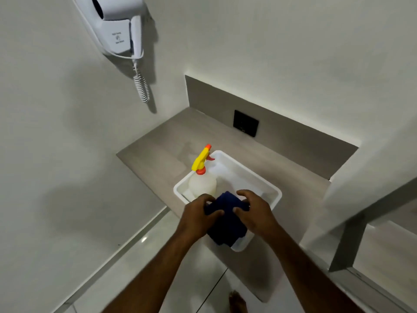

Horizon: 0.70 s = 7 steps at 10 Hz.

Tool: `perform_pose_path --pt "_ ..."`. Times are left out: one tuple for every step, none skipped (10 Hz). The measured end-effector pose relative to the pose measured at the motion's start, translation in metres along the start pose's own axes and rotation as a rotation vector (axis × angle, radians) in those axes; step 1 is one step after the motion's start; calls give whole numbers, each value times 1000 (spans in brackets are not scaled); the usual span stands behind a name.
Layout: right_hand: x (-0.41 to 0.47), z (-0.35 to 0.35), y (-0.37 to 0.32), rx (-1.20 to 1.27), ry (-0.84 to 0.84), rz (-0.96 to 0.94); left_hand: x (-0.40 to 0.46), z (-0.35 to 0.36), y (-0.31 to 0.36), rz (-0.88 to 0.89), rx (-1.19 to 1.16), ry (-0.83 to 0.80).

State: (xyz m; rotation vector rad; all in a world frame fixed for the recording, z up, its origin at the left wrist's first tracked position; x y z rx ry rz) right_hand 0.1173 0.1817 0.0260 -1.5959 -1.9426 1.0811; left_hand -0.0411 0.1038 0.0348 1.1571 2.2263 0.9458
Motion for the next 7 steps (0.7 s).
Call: perform_pose_path --pt "27 7 25 -96 -30 38 21 40 0 0 149 -91" --pt "40 26 39 -210 -101 0 29 61 -4 48 330 -131" --pt "44 43 46 -295 -183 -40 29 76 -11 110 539 -175" --pt "47 52 51 -387 -209 -64 29 84 -16 126 634 -190" --pt "48 55 50 -486 -222 -97 29 82 -14 168 722 -190" --pt "47 53 43 -625 -227 -126 32 64 -3 280 781 -112" --pt "43 46 21 -834 -216 -207 32 32 8 349 744 16"
Point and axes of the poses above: each hand's wrist, its own x-axis towards the middle knuckle, its own z-axis out of the palm, y = z × x, the point moved 9 cm from there along x, towards the middle knuckle, and after that the axes turned 13 degrees about y, right-handed, at the moved point
